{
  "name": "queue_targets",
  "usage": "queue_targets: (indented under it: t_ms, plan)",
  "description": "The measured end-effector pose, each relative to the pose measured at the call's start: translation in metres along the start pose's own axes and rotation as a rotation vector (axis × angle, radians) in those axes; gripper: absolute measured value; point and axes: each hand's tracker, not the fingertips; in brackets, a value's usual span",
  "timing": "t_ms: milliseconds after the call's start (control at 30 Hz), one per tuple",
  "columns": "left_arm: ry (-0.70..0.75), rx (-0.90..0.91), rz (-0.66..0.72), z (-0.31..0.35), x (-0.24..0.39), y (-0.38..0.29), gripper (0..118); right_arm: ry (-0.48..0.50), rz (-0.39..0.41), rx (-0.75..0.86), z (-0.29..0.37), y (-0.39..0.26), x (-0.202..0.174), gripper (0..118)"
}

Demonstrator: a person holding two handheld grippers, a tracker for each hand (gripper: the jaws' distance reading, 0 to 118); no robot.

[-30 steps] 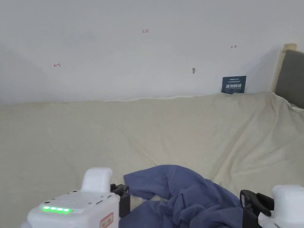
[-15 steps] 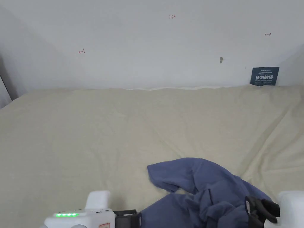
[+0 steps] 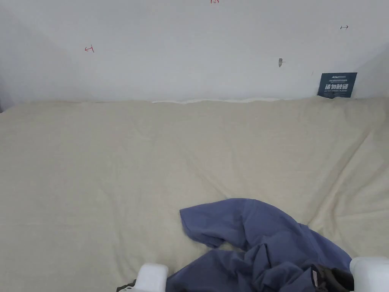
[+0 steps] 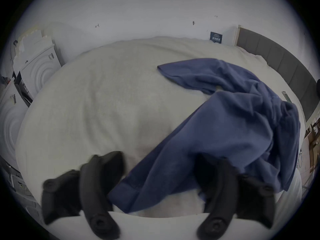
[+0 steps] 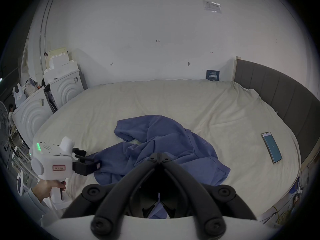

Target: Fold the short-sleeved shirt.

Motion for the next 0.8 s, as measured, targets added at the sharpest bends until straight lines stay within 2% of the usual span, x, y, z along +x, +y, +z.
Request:
queue_targets:
  t_ms: [33,67,100,133,167,233,367,500,567,633,667,700,767,800]
  plan:
    - [-0.007,0.000,-0.003,0.008,0.002,0.005,82,-0.003,0.004,-0.005,-0.001,0.000,0.000,0]
    - [-0.010,0.007,-0.007,0.009,0.002,0.006,66,-0.007,0.005,-0.008,-0.001,-0.001,0.000,0]
    - [-0.008,0.008,-0.014,0.010,0.004,0.008,38,-0.009,0.004,-0.012,-0.001,-0.002,0.000,0]
    - [-0.004,-0.001,-0.028,0.009,0.005,0.010,22,-0.007,-0.001,-0.014,-0.001,-0.003,0.001,0]
    - [-0.088,-0.013,-0.016,-0.004,-0.001,0.006,9,-0.004,-0.008,-0.015,0.000,-0.004,0.002,0]
    - [-0.038,-0.013,-0.017,0.002,0.000,0.009,7,0.001,-0.007,-0.015,0.001,-0.003,0.003,0]
    - [-0.075,0.047,-0.017,0.033,-0.006,0.017,7,0.000,0.027,-0.006,0.000,0.010,0.009,0]
    - [-0.093,0.071,0.014,0.055,-0.011,0.026,7,0.072,0.010,0.005,-0.024,0.043,0.022,0]
    - [-0.099,0.073,0.025,0.059,-0.009,0.029,7,0.134,0.026,0.004,-0.044,0.061,0.027,0]
    - [-0.101,0.067,0.031,0.060,-0.007,0.029,7,0.137,0.048,-0.025,-0.071,0.083,0.027,0]
    - [-0.099,0.068,0.030,0.060,-0.007,0.029,7,0.149,0.061,-0.049,-0.084,0.091,0.028,4]
    - [-0.098,0.062,0.027,0.057,-0.007,0.029,7,0.128,0.064,-0.072,-0.098,0.101,0.027,24]
    - [-0.093,0.057,0.025,0.056,-0.007,0.029,7,0.154,0.039,-0.067,-0.123,0.113,0.030,83]
    - [-0.095,0.053,0.027,0.056,-0.007,0.029,7,0.198,0.039,-0.104,-0.139,0.119,0.032,106]
